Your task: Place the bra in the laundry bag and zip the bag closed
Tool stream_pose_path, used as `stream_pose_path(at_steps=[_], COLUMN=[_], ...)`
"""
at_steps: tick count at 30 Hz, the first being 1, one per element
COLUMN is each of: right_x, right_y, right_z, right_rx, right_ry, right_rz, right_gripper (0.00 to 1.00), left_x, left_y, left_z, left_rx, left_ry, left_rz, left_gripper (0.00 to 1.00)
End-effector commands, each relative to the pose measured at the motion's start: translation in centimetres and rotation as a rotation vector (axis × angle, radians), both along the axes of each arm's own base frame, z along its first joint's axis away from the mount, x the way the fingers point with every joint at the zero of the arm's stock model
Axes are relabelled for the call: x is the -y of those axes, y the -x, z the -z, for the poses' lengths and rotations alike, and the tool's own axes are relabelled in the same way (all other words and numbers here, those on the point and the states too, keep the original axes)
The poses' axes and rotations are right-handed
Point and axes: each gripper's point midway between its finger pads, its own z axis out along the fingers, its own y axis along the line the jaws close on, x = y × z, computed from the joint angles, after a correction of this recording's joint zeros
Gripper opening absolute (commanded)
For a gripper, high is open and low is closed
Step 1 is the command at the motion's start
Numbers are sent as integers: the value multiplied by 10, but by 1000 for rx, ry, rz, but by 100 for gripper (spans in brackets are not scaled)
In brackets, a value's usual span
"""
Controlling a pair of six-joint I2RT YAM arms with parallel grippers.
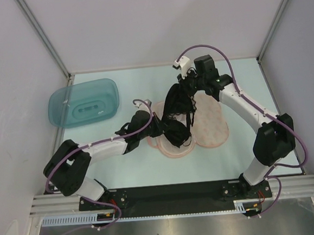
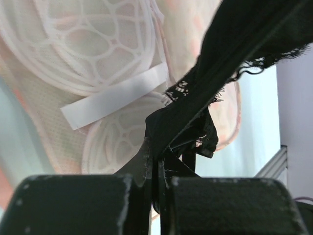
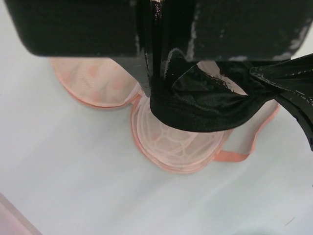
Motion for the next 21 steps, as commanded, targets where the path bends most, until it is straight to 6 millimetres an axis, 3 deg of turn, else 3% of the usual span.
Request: stream_pose_path(at_steps=[1, 5, 8, 14, 17, 21], right_x=[-6, -14, -18, -35, -51, -61], right_y=[-1, 5, 11, 0, -7, -11], right_z=[8, 17, 35, 74, 85, 99], right_rx=[2, -34, -64, -100, -108, -144], right_ry=[29, 54, 107, 209, 210, 256], right_rz=[-76, -167, -239, -268, -287, -292], right_gripper=[0, 0, 2, 5, 7, 11], left_x=[19, 24, 22, 25, 25, 24], left_y=[8, 16, 20, 25, 25, 26], left_z=[-3, 12, 19, 36, 41, 42], left_rx=[-30, -98, -115, -159, -166, -158], left_ry=[115, 140, 138, 121, 114, 103], left_rz=[71, 83, 75, 108, 110, 117], left_gripper=[0, 0, 0, 1, 5, 18])
